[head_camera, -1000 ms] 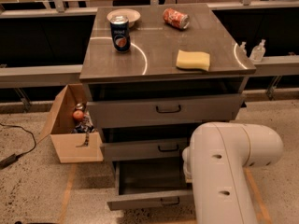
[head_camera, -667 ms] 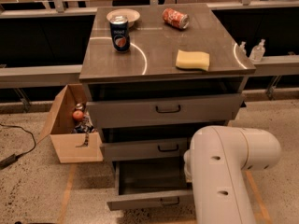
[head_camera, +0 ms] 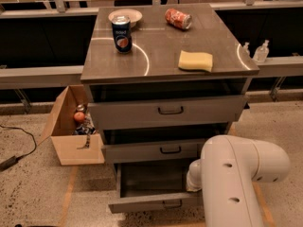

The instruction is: Open bottom drawer

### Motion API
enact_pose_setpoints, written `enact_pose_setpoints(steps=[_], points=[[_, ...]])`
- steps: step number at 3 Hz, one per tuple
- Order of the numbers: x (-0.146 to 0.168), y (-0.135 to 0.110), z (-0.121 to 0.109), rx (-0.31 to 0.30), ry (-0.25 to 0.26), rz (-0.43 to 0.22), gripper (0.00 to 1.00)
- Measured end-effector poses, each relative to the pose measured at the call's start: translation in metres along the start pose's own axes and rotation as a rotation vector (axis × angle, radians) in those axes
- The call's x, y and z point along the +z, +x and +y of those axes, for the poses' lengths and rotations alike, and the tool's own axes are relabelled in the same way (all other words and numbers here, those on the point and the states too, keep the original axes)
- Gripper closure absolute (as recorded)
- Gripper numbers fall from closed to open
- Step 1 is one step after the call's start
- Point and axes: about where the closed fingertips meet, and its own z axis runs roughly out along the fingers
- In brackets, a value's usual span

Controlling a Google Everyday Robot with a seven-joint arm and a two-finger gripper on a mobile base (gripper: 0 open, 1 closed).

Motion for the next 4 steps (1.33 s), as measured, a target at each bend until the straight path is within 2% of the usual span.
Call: enact_pose_setpoints(steps=[1,2,4], points=[[0.007,-0.002,0.01,-0.005,-0.013,-0.027,1.0],[0.013,-0.008,0.028,-0.003,-0.065,-0.068,1.0],[0.005,-0.026,0.087,0.015,-0.289,-0.147,1.0]])
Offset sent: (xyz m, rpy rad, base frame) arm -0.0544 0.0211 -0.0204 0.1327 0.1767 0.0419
